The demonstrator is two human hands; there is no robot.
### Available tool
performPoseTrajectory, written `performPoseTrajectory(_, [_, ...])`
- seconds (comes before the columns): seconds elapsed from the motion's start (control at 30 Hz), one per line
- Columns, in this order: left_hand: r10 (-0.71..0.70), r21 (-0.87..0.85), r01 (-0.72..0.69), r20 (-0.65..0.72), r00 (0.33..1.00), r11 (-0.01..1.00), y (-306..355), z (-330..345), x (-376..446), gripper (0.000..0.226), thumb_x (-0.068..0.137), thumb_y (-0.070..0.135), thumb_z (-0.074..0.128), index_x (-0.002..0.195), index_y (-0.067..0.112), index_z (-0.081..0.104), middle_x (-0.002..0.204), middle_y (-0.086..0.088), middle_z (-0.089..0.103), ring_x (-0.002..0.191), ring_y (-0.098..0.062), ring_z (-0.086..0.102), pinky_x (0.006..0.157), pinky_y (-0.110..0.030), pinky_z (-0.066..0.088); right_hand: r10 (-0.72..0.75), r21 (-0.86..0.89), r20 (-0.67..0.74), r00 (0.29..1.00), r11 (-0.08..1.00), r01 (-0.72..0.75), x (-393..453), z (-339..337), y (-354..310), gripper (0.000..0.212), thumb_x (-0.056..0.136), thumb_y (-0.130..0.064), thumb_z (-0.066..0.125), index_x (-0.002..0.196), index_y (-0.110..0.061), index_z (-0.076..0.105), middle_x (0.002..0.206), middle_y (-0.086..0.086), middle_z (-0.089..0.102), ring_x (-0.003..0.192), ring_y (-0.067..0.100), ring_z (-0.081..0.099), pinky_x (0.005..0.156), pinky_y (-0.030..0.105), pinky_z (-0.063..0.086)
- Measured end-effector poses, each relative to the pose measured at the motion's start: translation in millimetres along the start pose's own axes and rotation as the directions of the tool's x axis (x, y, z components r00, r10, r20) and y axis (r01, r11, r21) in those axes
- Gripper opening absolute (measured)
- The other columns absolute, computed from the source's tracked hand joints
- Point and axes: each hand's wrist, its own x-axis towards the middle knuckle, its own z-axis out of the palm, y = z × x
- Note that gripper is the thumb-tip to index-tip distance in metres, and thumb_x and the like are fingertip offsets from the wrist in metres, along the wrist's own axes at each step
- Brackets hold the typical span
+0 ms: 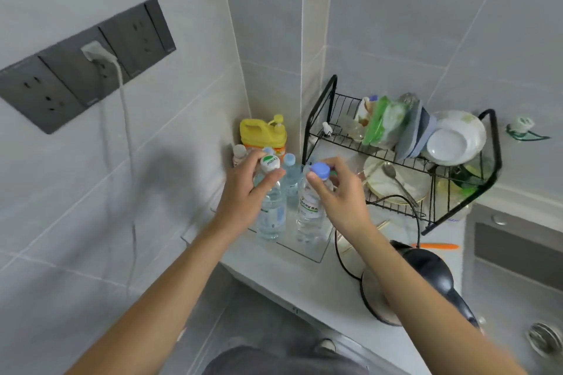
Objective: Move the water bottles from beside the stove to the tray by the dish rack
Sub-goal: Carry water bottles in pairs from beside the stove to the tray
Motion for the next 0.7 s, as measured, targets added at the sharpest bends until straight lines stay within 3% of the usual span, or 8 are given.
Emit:
performPoseTrajectory(0.07, [0.018, 0.051, -0.020, 0.041, 0.999, 0.998, -23.0, 6.2, 14.6, 0.022, 0.099, 0.035, 0.070, 0.109, 0.017, 0.064, 0.097, 0.001, 0.074, 0.090, -0.020, 0.070, 0.082, -0.044, 0.055, 0.053, -0.031, -0.007, 0.999, 0.998, -0.053, 6.7, 6.1, 15.0, 0.025, 0.095, -0.043, 0.073, 0.103, -0.023, 0.061, 0.096, -0.002, 0.073, 0.092, 0.022, 0.070, 0.085, 0.054, 0.057])
performPoseTrajectory(0.2, [0.062, 0.162, -0.085, 0.143, 0.988, 0.983, -65.0, 16.0, 39.4, 0.030, 0.096, 0.048, 0.069, 0.104, 0.019, 0.065, 0.073, 0.006, 0.062, 0.060, -0.016, 0.055, 0.061, -0.042, 0.049, 0.110, -0.141, -0.044, 0.993, 0.983, -0.115, 9.1, 24.9, 38.2, 0.027, 0.092, -0.041, 0.078, 0.104, -0.021, 0.066, 0.100, -0.007, 0.072, 0.099, 0.016, 0.069, 0.088, 0.046, 0.057])
performPoseTrajectory(0.3, [0.067, 0.186, -0.109, 0.216, 0.974, 0.976, -83.5, 24.1, 46.4, 0.028, 0.095, 0.039, 0.075, 0.099, 0.013, 0.066, 0.056, 0.014, 0.047, 0.054, -0.001, 0.051, 0.052, -0.017, 0.033, 0.182, -0.237, -0.068, 0.981, 0.952, -0.193, 4.1, 33.6, 50.2, 0.025, 0.092, -0.035, 0.079, 0.107, -0.018, 0.069, 0.105, -0.007, 0.074, 0.107, 0.012, 0.068, 0.089, 0.039, 0.056])
performPoseTrajectory(0.37, [0.061, 0.184, -0.114, 0.273, 0.960, 0.976, -97.4, 30.4, 49.3, 0.027, 0.094, 0.035, 0.077, 0.096, 0.011, 0.066, 0.056, 0.018, 0.043, 0.056, 0.008, 0.051, 0.052, -0.013, 0.031, 0.239, -0.273, -0.090, 0.967, 0.928, -0.254, -0.3, 36.4, 57.1, 0.024, 0.092, -0.033, 0.080, 0.107, -0.018, 0.069, 0.105, -0.006, 0.075, 0.107, 0.013, 0.068, 0.089, 0.035, 0.055])
performPoseTrajectory(0.53, [0.039, 0.235, -0.142, 0.393, 0.919, 0.962, -126.6, 48.6, 57.7, 0.036, 0.093, 0.051, 0.072, 0.096, 0.017, 0.063, 0.062, 0.012, 0.050, 0.054, -0.004, 0.047, 0.053, -0.025, 0.025, 0.294, -0.342, -0.159, 0.943, 0.879, -0.332, -5.5, 40.4, 74.2, 0.023, 0.090, -0.036, 0.080, 0.106, -0.022, 0.070, 0.103, -0.008, 0.075, 0.102, 0.014, 0.069, 0.084, 0.036, 0.054])
performPoseTrajectory(0.7, [0.018, 0.268, -0.152, 0.447, 0.895, 0.951, -136.2, 63.1, 61.7, 0.038, 0.091, 0.052, 0.075, 0.097, 0.016, 0.063, 0.071, 0.004, 0.062, 0.062, -0.018, 0.054, 0.057, -0.033, 0.029, 0.314, -0.408, -0.195, 0.929, 0.836, -0.368, -3.3, 44.1, 78.3, 0.027, 0.088, -0.039, 0.081, 0.109, -0.026, 0.070, 0.106, -0.007, 0.074, 0.102, 0.019, 0.067, 0.088, 0.042, 0.055])
